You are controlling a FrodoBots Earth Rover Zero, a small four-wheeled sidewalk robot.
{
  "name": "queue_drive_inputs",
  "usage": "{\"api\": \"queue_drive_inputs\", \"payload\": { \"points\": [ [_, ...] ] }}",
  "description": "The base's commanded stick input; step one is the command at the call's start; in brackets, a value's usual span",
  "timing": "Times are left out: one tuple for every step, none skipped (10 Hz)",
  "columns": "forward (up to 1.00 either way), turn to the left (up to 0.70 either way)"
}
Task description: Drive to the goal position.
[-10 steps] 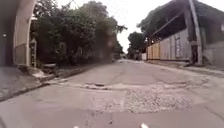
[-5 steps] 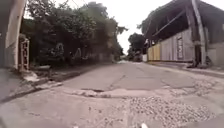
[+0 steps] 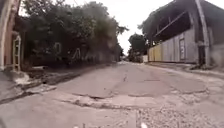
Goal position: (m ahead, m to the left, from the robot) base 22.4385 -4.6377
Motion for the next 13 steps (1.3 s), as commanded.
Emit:
{"api": "queue_drive_inputs", "payload": {
  "points": [
    [0.70,0.00],
    [0.70,0.03],
    [0.70,0.35],
    [0.70,0.17],
    [0.70,0.03],
    [0.70,0.00],
    [0.70,0.00],
    [0.70,0.00],
    [0.70,0.00],
    [0.70,0.00],
    [0.70,0.00],
    [0.70,0.00],
    [0.70,0.00]
  ]
}}
